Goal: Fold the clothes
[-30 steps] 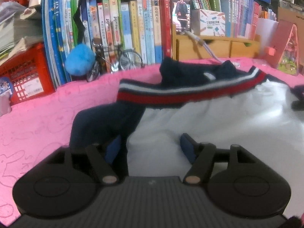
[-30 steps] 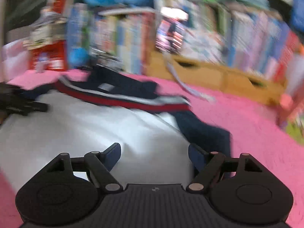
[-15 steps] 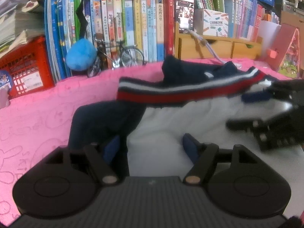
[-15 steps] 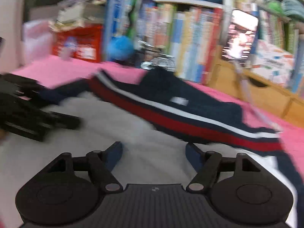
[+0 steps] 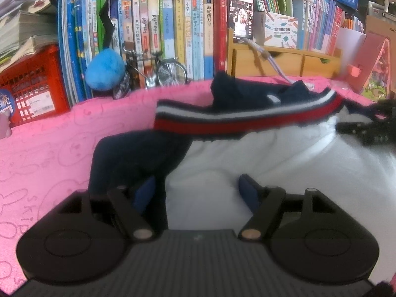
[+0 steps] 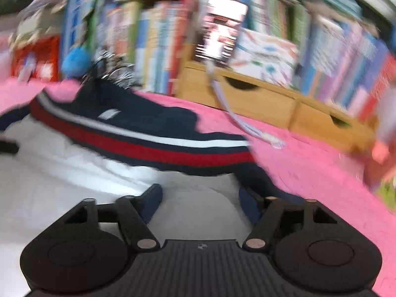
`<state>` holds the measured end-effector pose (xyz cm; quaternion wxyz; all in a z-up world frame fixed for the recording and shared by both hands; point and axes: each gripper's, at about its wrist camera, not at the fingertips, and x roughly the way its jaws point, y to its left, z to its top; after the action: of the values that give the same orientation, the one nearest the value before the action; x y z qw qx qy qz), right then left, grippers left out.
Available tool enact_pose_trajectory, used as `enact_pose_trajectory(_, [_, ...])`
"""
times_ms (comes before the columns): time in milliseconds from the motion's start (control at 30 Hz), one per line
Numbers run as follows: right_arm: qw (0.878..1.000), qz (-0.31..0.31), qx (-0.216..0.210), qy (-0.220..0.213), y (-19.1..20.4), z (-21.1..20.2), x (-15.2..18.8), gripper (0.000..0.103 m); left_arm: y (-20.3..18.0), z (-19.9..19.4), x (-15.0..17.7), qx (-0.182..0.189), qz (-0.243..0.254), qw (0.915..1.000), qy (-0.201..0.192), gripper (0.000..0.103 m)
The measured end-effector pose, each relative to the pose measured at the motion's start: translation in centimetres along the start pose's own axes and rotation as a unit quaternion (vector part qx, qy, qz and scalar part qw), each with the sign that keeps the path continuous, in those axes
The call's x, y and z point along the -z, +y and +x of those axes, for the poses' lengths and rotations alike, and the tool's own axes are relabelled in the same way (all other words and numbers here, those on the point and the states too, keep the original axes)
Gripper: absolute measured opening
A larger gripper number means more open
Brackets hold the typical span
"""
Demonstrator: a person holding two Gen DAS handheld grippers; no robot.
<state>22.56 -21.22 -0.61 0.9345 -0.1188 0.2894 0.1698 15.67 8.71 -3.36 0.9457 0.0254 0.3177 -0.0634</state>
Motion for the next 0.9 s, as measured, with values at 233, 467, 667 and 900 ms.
enact_pose_trajectory(233, [0.999,0.039,-0.005,0.017,-1.2,0.7,0.0,0.078,-0.1,0.1,0.1,-0.001,0.002,1.0000,0.000,0.076])
enact_pose_trajectory(467, [0.996,0.078,-0.009,0.034,-2.4,1.4,0.1,0.085,-0.4,-0.1,0.0,-0.013,0.009,0.9999,-0.007,0.080])
enact_pose_trajectory(667, [0.996,0.085,0.005,0.039,-2.2,1.7,0.1,0.094,-5.3,-3.5,-1.2,-0.021,0.064,0.9964,-0.052,0.074])
enact_pose_trajectory(900, [0.995,0.087,0.006,0.040,-2.3,1.8,0.1,0.095,-9.7,-0.1,-4.0,0.029,0.050,0.9978,-0.033,0.074])
